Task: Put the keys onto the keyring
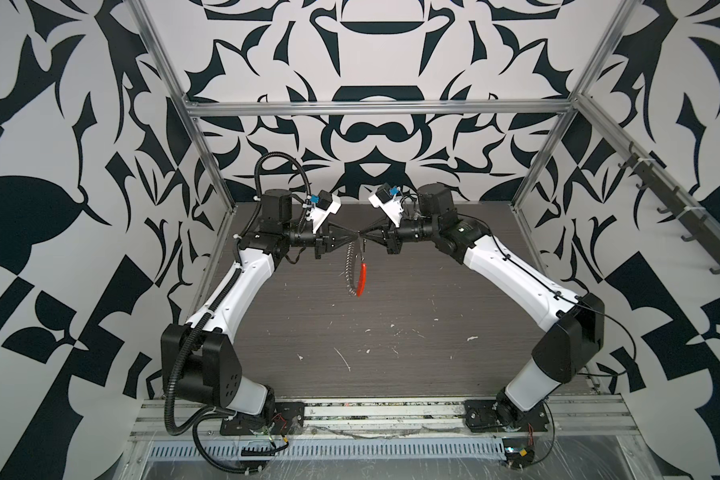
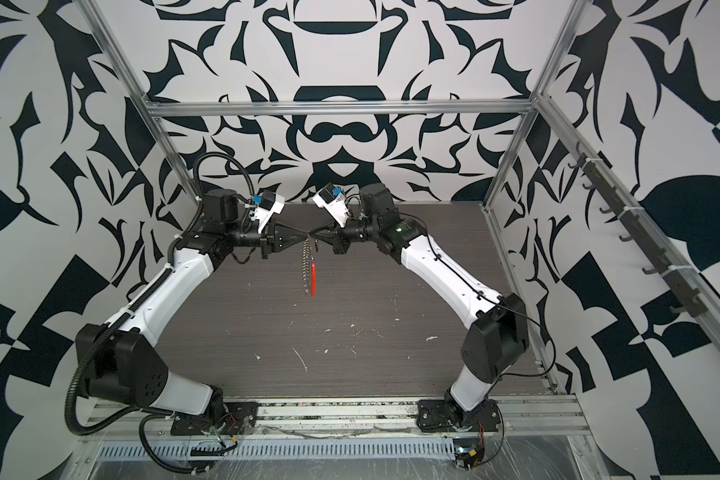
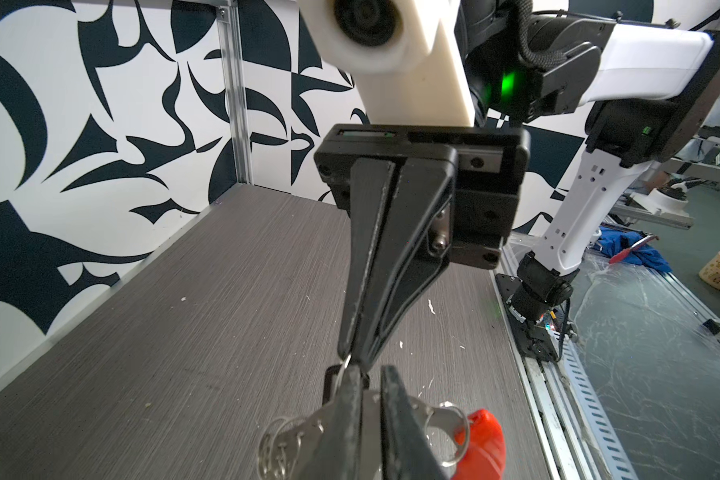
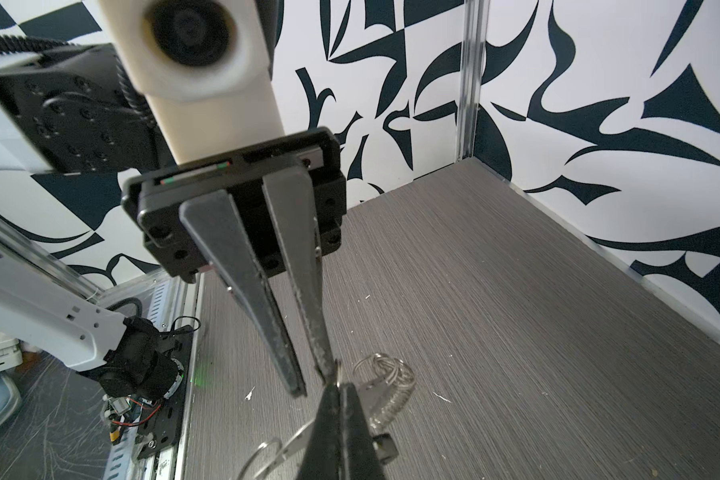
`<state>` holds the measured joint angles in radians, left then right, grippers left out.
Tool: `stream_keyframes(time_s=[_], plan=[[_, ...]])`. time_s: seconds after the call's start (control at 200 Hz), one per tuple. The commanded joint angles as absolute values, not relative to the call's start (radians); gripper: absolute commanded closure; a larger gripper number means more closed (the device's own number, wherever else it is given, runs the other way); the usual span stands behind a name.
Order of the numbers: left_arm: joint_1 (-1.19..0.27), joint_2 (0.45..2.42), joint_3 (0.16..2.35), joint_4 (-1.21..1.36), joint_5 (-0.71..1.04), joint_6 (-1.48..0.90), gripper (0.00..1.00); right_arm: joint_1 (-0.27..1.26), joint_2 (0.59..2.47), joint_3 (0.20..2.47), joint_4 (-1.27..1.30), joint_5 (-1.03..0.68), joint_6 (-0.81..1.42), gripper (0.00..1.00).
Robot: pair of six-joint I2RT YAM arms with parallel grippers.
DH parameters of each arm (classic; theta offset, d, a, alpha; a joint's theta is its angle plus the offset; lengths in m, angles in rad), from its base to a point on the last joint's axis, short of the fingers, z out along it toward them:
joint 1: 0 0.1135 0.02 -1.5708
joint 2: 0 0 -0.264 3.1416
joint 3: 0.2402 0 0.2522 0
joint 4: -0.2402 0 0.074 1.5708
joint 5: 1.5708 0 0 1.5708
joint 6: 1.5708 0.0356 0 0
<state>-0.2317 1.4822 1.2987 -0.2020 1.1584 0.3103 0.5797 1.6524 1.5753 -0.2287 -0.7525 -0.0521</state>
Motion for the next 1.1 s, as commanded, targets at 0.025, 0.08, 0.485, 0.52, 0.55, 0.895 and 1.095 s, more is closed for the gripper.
stream_keyframes(time_s=[0.025, 0.08, 0.485, 0.52, 0.55, 0.895, 1.095], plan=[[-0.235, 1.494, 1.325, -0.205, 1.197, 0.303, 0.86, 0.587, 1.611, 1.594, -0.133, -0.792, -0.023, 1.0], [-0.234, 1.494, 1.324, -0.209, 1.202, 0.305, 0.86, 0.587, 1.609, 1.595, -0.13, -0.802, -0.017, 1.0], [-0.239, 1.508, 1.35, -0.222, 1.255, 0.304, 1.0, 0.591, 1.609, 1.598, -0.135, -0.828, 0.01, 1.0], [-0.239, 1.507, 1.35, -0.217, 1.261, 0.302, 1.0, 0.591, 1.606, 1.597, -0.131, -0.815, 0.017, 1.0], [-0.239, 1.503, 1.345, -0.208, 1.265, 0.295, 1.0, 0.591, 1.603, 1.595, -0.131, -0.796, 0.021, 1.0], [-0.239, 1.489, 1.148, 0.505, 1.221, -0.235, 1.0, 0.536, 1.524, 1.503, 0.0, -0.753, 0.122, 1.0], [-0.232, 1.461, 1.164, 0.355, 1.145, -0.107, 1.0, 0.529, 1.529, 1.5, -0.013, -0.768, 0.105, 1.0]])
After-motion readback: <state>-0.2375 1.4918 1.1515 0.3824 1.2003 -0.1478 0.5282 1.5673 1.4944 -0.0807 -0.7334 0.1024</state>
